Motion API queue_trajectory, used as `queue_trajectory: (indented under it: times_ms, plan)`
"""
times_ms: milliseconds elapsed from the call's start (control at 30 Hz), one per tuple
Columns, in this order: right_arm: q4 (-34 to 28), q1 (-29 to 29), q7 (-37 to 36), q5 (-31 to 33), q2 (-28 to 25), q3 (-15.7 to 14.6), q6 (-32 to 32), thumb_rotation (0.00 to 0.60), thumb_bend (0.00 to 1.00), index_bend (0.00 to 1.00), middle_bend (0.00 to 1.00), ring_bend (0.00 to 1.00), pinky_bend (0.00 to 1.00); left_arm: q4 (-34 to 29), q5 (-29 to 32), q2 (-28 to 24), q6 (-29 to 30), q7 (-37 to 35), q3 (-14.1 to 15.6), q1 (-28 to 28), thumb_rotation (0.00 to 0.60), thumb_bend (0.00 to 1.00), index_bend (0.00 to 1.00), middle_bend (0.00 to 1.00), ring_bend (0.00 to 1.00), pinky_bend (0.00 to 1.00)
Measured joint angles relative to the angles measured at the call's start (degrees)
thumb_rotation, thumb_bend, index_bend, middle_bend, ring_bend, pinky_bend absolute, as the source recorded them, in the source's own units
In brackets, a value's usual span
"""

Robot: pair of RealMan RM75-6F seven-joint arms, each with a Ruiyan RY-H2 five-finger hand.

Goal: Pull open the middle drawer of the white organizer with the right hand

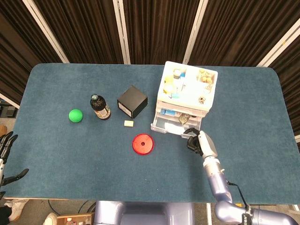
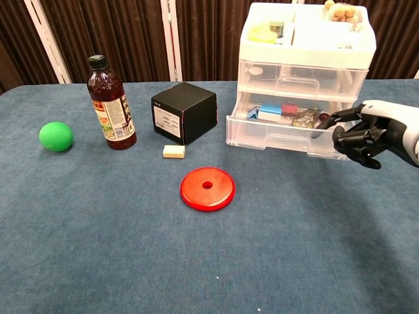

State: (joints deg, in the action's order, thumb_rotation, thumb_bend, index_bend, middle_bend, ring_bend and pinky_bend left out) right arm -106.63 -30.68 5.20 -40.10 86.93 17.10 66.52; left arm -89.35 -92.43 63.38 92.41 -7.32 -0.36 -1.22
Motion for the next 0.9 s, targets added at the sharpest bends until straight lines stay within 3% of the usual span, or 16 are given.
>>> queue_trajectory:
  times_ms: [133, 233, 300, 533, 733, 800, 833, 900]
  plan:
    - [-2.0, 1.0, -0.4, -2.4, -0.5, -1.0, 0.7, 0.600, 0.80, 0.35, 0.77, 0.80, 0.86, 0.0, 0.0, 0.1, 0.2, 0.1, 0.0, 0.1, 0.600, 0.03, 0.02, 0.00, 0.00, 0.00]
    - [-2.6, 1.6, -0.3, -3.0, -0.7, -1.6, 1.2, 0.600, 0.76, 0.08, 0.77, 0.80, 0.86, 0.0, 0.1, 0.1, 0.2, 0.0, 0.0, 0.1, 0.600, 0.03, 0.02, 0.00, 0.00, 0.00]
    - [-2.5, 1.5, 0.1, -2.9, -0.8, -1.7, 0.9, 0.600, 0.70, 0.00, 0.77, 0.80, 0.86, 0.0, 0.2, 0.1, 0.1, 0.0, -0.1, 0.1, 0.600, 0.03, 0.02, 0.00, 0.00, 0.00]
    - [-3.7, 1.4, 1.6, -3.0, -2.1, -1.9, 0.8, 0.600, 0.58, 0.00, 0.78, 0.80, 0.86, 0.1, 0.2, 0.1, 0.3, 0.0, -0.2, 0.2, 0.600, 0.03, 0.02, 0.00, 0.00, 0.00]
    - [-8.5, 2.8, 3.5, -6.7, -5.1, -3.5, 3.1, 0.600, 0.38, 0.00, 0.80, 0.79, 0.86, 0.0, 0.0, 0.1, 0.9, 0.0, -0.1, 0.4, 0.600, 0.03, 0.02, 0.00, 0.00, 0.00]
    - [-11.8, 3.9, 4.8, -9.9, -7.7, -4.8, 5.0, 0.600, 0.22, 0.00, 0.73, 0.75, 0.86, 0.0, -0.2, 0.2, 1.2, 0.1, 0.0, 0.6, 0.600, 0.03, 0.02, 0.00, 0.00, 0.00]
    - [-13.1, 4.5, 5.5, -11.6, -8.9, -5.5, 5.9, 0.600, 0.13, 0.00, 0.65, 0.67, 0.85, 0.0, -0.2, 0.2, 1.3, 0.2, 0.0, 0.6, 0.600, 0.03, 0.02, 0.00, 0.00, 0.00]
    - [-15.5, 6.1, 7.0, -15.7, -11.9, -7.3, 7.9, 0.600, 0.06, 0.00, 0.53, 0.57, 0.81, 0.0, -0.4, 0.3, 1.7, 0.5, 0.0, 0.8, 0.600, 0.03, 0.02, 0.00, 0.00, 0.00]
